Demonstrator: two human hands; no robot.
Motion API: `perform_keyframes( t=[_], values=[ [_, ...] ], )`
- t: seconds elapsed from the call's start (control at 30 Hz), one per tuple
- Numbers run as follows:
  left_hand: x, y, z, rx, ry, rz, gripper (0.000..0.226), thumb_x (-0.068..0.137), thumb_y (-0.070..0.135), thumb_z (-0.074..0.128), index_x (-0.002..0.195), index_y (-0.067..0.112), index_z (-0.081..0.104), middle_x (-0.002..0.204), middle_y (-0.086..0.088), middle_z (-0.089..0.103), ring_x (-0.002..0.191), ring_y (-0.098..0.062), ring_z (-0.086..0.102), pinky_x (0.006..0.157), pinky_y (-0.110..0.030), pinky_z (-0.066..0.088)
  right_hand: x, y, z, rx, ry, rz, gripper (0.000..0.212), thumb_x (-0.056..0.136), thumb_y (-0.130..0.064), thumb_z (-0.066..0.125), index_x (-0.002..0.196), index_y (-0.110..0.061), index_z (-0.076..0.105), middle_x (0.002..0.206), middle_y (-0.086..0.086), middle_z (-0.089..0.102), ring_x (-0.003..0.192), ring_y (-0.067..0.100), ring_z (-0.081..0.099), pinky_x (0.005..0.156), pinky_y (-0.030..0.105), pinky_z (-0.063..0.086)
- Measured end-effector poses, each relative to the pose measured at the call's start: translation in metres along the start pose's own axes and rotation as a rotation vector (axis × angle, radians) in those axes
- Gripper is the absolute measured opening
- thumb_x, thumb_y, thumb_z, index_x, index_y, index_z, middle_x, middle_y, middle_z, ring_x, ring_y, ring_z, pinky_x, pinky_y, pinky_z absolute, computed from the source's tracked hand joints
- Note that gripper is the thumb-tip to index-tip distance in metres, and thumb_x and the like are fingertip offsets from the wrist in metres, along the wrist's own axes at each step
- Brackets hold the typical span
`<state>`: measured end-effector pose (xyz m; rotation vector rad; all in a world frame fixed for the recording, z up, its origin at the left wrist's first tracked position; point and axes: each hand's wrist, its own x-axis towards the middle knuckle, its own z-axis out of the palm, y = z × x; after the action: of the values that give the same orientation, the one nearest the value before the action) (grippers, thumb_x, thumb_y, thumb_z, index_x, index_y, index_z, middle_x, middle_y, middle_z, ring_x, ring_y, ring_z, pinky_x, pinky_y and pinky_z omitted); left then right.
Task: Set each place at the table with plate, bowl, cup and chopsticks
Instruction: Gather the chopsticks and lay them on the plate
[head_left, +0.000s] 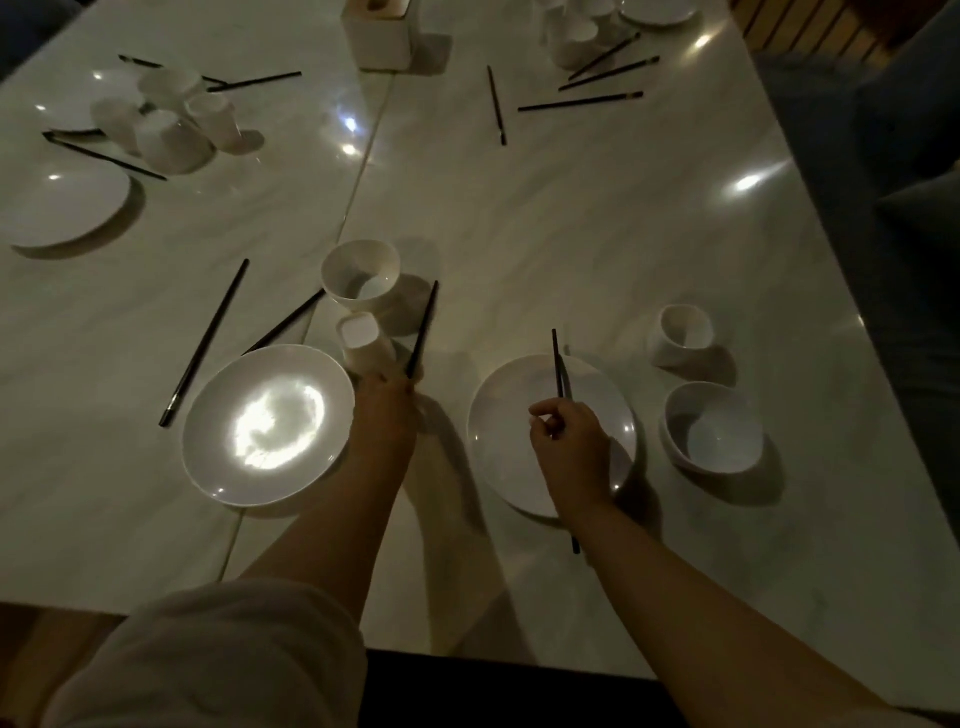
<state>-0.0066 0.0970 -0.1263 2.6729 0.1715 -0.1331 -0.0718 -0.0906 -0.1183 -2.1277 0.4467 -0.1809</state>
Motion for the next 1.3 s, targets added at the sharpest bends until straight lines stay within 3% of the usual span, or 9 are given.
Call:
perform_keyframes(
  t=[0.1, 0.17, 0.27, 0.4, 0.63, 0.73, 0.8, 0.9, 1.3],
  values=[
    [-0.011, 0.010, -0.007, -0.256, -0.052, -0.139, 0.020, 0.085, 0.005, 0.064, 0.105, 0.008, 0.065, 0.095, -0.003, 0.064, 0.082, -0.020, 0.063, 0.066, -0.026, 0.049, 0.005, -0.006, 0.001, 0.032, -0.078, 0.005, 0.012, 0.089, -0.008, 0.061, 0.097, -0.011, 0.069, 0.096, -0.001, 0.062, 0.081, 0.003, 0.055, 0.067, -0.003, 0.040],
    [-0.023, 0.016, -0.011, -0.394, -0.114, -0.210, 0.025, 0.084, 0.007, 0.067, 0.109, 0.010, 0.067, 0.099, -0.002, 0.065, 0.086, -0.017, 0.063, 0.066, -0.025, 0.051, 0.008, -0.012, 0.003, 0.081, -0.149, 0.047, 0.013, 0.090, -0.012, 0.061, 0.098, -0.012, 0.071, 0.094, -0.002, 0.066, 0.084, 0.004, 0.057, 0.069, -0.001, 0.041],
    [-0.042, 0.026, -0.012, -0.507, -0.136, -0.208, 0.026, 0.084, 0.007, 0.066, 0.109, 0.014, 0.067, 0.103, 0.001, 0.066, 0.080, -0.007, 0.061, 0.053, -0.011, 0.049, 0.015, -0.023, 0.008, 0.159, -0.318, 0.196, 0.019, 0.092, -0.020, 0.058, 0.106, -0.017, 0.070, 0.099, -0.001, 0.069, 0.086, 0.011, 0.061, 0.080, 0.019, 0.050],
    [-0.061, 0.040, -0.013, -0.562, -0.149, -0.168, 0.021, 0.085, 0.009, 0.065, 0.104, 0.018, 0.068, 0.095, 0.005, 0.068, 0.069, -0.004, 0.061, 0.042, -0.004, 0.042, 0.022, -0.041, 0.009, 0.341, -0.413, 0.446, 0.022, 0.096, -0.021, 0.053, 0.111, -0.013, 0.065, 0.084, 0.003, 0.064, 0.069, 0.011, 0.054, 0.060, 0.022, 0.044],
    [-0.076, 0.056, -0.003, -0.568, -0.222, -0.069, 0.018, 0.082, 0.010, 0.069, 0.096, 0.020, 0.063, 0.097, 0.005, 0.067, 0.084, -0.003, 0.062, 0.063, -0.011, 0.047, 0.021, -0.033, -0.004, 0.352, -0.297, 0.399, 0.021, 0.093, -0.018, 0.057, 0.110, -0.008, 0.065, 0.087, 0.005, 0.068, 0.072, 0.015, 0.062, 0.067, 0.026, 0.052],
    [-0.076, 0.060, 0.004, -0.497, -0.169, -0.019, 0.021, 0.084, 0.017, 0.068, 0.104, 0.020, 0.064, 0.110, 0.002, 0.056, 0.096, -0.008, 0.056, 0.077, -0.015, 0.044, 0.019, -0.019, -0.017, 0.253, -0.162, 0.368, 0.019, 0.091, -0.017, 0.059, 0.108, -0.010, 0.065, 0.095, 0.008, 0.069, 0.075, 0.015, 0.063, 0.067, 0.026, 0.054],
    [-0.075, 0.059, 0.010, -0.452, -0.104, -0.033, 0.028, 0.086, 0.020, 0.065, 0.113, 0.020, 0.063, 0.121, -0.003, 0.046, 0.106, -0.011, 0.049, 0.084, -0.011, 0.039, 0.018, -0.009, -0.027, 0.113, -0.076, 0.345, 0.020, 0.090, -0.017, 0.060, 0.108, -0.011, 0.066, 0.101, 0.006, 0.070, 0.084, 0.018, 0.064, 0.077, 0.030, 0.055],
    [-0.073, 0.055, 0.019, -0.451, -0.113, -0.082, 0.042, 0.087, 0.020, 0.064, 0.127, 0.018, 0.056, 0.134, -0.007, 0.038, 0.123, -0.020, 0.045, 0.098, -0.022, 0.037, 0.015, 0.002, -0.039, -0.029, -0.046, 0.347, 0.019, 0.091, -0.015, 0.059, 0.108, -0.010, 0.067, 0.103, 0.006, 0.069, 0.088, 0.016, 0.061, 0.077, 0.026, 0.050],
    [-0.080, 0.055, 0.032, -0.474, -0.145, -0.093, 0.042, 0.090, 0.019, 0.059, 0.131, 0.019, 0.051, 0.138, -0.005, 0.038, 0.124, -0.019, 0.046, 0.095, -0.021, 0.036, 0.010, 0.017, -0.037, -0.174, -0.174, 0.346, 0.019, 0.091, -0.026, 0.059, 0.102, -0.016, 0.070, 0.100, 0.006, 0.071, 0.088, 0.023, 0.065, 0.084, 0.038, 0.055]
  ],
)
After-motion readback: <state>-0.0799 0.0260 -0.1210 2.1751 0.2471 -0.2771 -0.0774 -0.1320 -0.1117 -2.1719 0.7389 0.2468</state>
